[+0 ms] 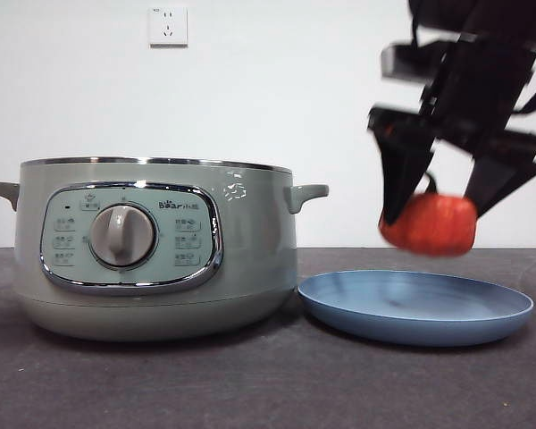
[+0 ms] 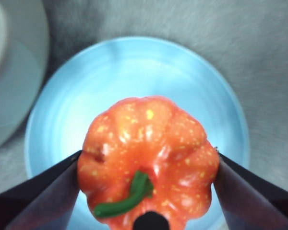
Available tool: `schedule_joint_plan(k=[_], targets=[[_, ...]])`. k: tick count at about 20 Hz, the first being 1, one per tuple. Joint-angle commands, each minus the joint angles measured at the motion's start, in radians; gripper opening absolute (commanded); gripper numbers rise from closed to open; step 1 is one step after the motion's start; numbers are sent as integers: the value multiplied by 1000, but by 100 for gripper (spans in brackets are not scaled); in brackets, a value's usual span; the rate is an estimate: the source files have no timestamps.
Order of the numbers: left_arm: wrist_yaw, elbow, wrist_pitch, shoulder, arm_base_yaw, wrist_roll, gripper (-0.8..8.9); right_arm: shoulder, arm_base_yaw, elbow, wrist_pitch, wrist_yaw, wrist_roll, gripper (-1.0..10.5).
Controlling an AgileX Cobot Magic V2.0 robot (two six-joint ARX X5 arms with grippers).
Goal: Take the pumpkin out from the steamer,put the pumpkin in the blue plate,close the lid
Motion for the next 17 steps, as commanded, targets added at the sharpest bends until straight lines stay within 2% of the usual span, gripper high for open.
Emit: schedule_joint_plan(k=[1, 3, 11, 17], targets=[[-4, 16, 56, 0, 0, 3, -8, 72, 13, -7, 15, -2, 6, 3], [-3, 16, 57, 7, 0, 3, -8, 128, 17, -7, 16, -1, 6, 24], [-3, 16, 57, 26, 0, 3, -8, 167, 18, -7, 13, 6, 7, 528], [21, 16, 71, 48, 0, 3, -8, 130, 18, -6, 4, 4, 10, 536]])
